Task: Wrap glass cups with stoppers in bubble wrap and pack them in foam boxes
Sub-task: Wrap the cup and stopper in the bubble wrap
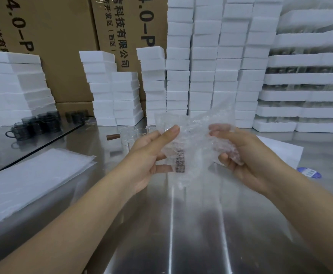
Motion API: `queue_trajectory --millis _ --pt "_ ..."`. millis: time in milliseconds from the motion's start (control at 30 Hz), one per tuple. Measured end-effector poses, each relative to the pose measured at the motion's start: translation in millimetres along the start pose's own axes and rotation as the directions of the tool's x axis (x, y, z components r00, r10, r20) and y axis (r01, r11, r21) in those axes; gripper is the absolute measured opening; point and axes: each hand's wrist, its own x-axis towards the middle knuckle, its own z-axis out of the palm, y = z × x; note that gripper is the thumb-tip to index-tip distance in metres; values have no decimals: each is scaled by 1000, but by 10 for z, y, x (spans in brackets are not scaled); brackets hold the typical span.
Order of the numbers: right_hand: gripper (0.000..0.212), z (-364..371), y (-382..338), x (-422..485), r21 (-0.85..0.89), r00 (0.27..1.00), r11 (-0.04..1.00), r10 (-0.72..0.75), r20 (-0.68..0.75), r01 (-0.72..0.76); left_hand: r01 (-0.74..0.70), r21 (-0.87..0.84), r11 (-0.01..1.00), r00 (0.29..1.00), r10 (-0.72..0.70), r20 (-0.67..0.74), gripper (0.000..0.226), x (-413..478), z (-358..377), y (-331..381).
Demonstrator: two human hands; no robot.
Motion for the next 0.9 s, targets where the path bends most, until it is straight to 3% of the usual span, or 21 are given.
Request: queue_trajectory --millis 67,133,200,267,367,433,500,567,733,900 --pt "19 -6 7 9 129 1000 992 0 -25 3 17 -36 999 1000 -16 25 78 -5 29 8" --pt "37 -4 18 18 217 998 976 -15 -62 28 34 -65 997 999 -32 41 66 -30 56 40" --pt "60 -36 19 25 221 994 973 -49 -93 69 54 -83 995 995 -47 87 56 -49 67 61" --pt "69 -62 10 29 205 995 975 -82 -54 91 83 -66 994 989 -74 131 59 -66 72 83" --pt "38 -9 3 -8 92 988 989 -126 86 118 118 -27 993 975 -111 190 50 -88 94 90" --pt "21 39 28 -39 51 983 987 -154 102 149 124 -42 991 974 -113 196 45 -100 123 86" --pt "28 52 57 -32 37 975 980 -199 99 196 123 -75 990 978 -108 180 42 -98 136 84" --pt "21 83 76 -36 -41 962 969 -237 137 244 125 -132 983 982 -104 155 44 -99 149 98" --pt "24 139 179 -71 -456 921 801 -345 178 388 163 -230 960 984 -143 102 68 -112 157 109" --pt "21 162 188 -85 -598 853 639 -498 159 484 172 -129 977 971 -145 192 45 -147 166 107"
